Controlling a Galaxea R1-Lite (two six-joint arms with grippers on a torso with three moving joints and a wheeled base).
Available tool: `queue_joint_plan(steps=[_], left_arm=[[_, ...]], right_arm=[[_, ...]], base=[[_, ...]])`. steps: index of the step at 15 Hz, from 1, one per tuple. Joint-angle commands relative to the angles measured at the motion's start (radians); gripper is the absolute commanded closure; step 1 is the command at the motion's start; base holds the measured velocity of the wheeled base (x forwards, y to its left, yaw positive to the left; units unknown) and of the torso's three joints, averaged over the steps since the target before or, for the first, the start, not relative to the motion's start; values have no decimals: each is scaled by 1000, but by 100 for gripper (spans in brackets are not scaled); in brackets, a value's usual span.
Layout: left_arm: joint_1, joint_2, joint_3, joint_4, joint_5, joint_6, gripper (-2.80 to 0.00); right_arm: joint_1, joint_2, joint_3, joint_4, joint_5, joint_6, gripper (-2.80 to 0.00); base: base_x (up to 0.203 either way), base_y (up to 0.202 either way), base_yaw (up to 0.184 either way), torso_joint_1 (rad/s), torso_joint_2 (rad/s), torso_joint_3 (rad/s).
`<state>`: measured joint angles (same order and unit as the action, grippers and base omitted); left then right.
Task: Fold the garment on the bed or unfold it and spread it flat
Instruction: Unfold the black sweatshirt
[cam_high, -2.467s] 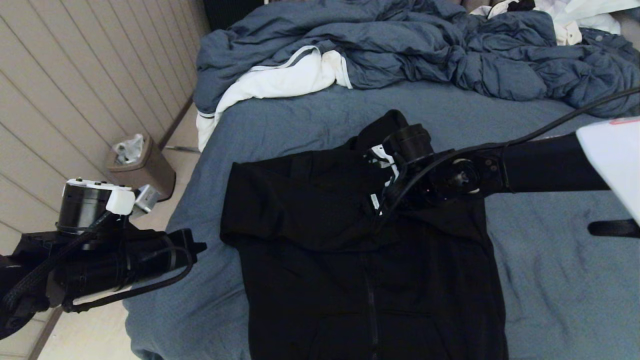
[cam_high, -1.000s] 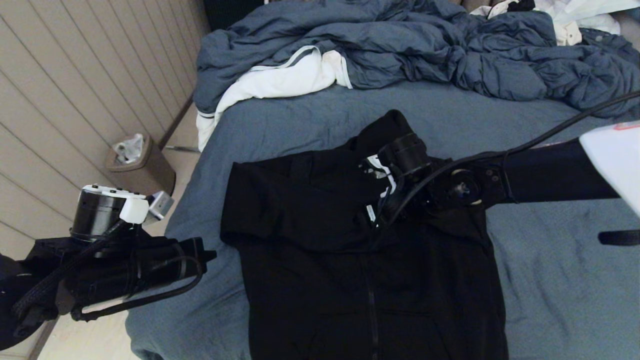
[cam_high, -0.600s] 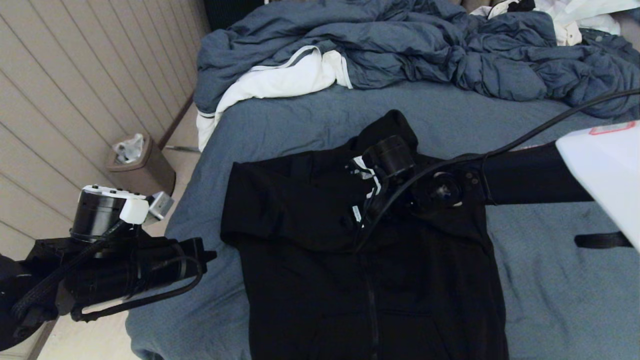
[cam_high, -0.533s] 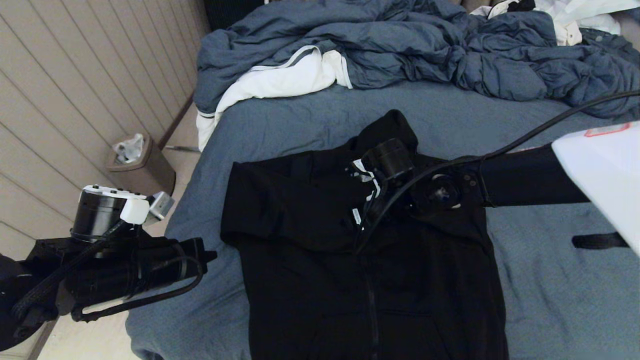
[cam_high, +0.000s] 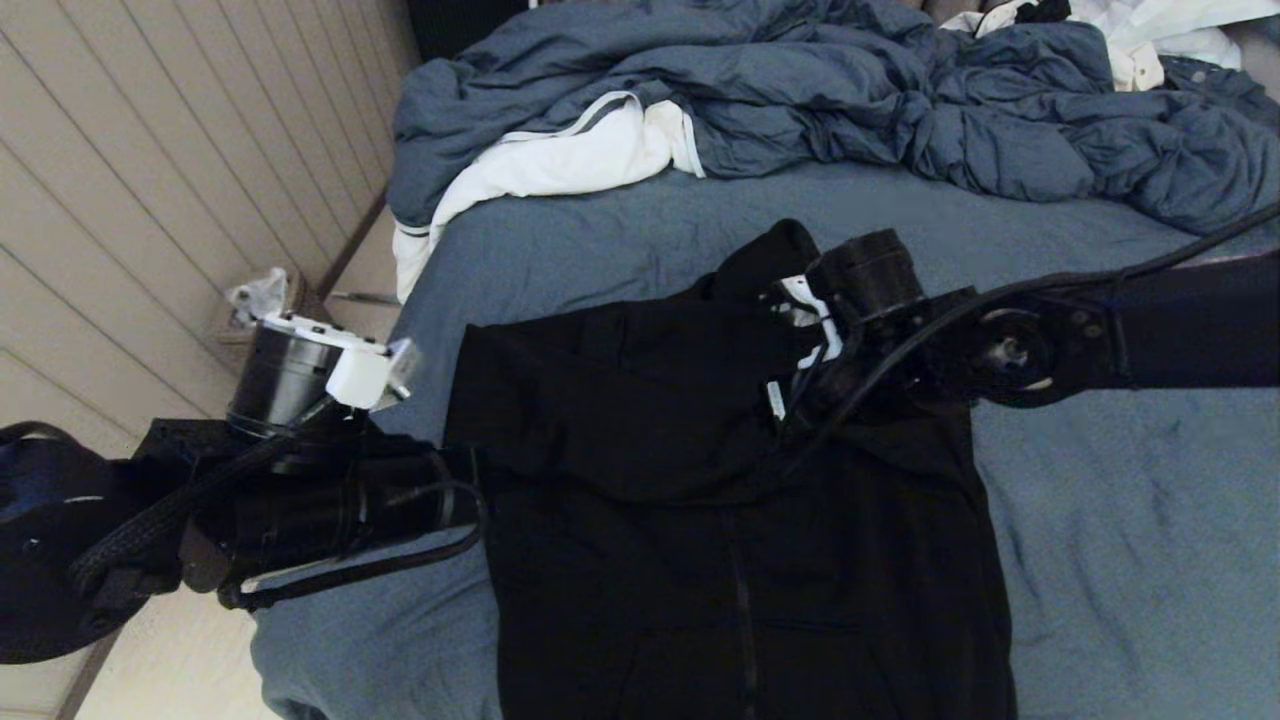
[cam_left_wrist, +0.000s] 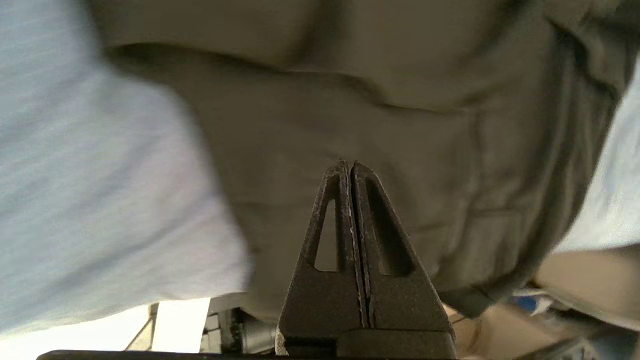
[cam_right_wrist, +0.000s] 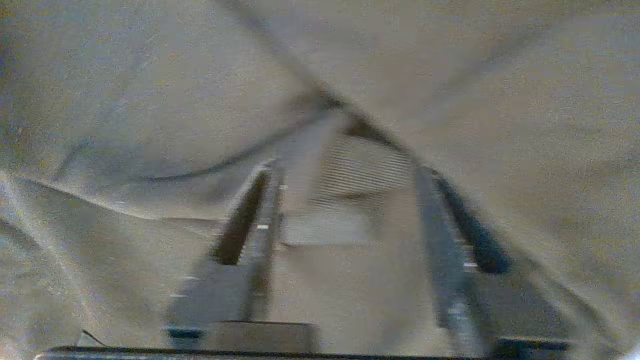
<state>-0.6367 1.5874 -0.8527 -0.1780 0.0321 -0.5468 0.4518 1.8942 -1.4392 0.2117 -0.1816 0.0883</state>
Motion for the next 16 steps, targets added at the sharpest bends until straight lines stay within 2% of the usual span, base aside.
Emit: queue_joint_plan(steps=[1,4,6,7,8,11,14,15,16], left_arm=[[-100,47,-84,43,27,-1,0],[-257,216,-237,112,106,19,0],[-344,322,-321,117,187,66,0],[-384,363,-380,118,210,81,0],[-416,391,-424,117,223,91,0],[-448,445,-496,118,229,110,0],[-449,552,-540,92,228,141,0],[-449,586,-552,62,229,147,-280],[-449,605,-550,19,232,153,-280]], right_arm=[[-61,-98,30,1,15,1,0],[-168,-177,112,1,55,2,0],[-215,-210,172,-1,70,1,0],[-240,-226,213,-3,71,2,-280],[-273,-255,245,-4,80,2,-280],[-340,-328,322,-4,177,-7,-280],[-345,-387,385,-4,186,-16,-280],[-345,-403,397,-4,186,-19,-280],[-346,-418,404,-3,186,-18,-280]], base=[[0,0,0,0,0,0],[0,0,0,0,0,0],[0,0,0,0,0,0],[0,0,0,0,0,0],[0,0,0,0,0,0],[0,0,0,0,0,0],[0,0,0,0,0,0],[0,0,0,0,0,0],[0,0,0,0,0,0]])
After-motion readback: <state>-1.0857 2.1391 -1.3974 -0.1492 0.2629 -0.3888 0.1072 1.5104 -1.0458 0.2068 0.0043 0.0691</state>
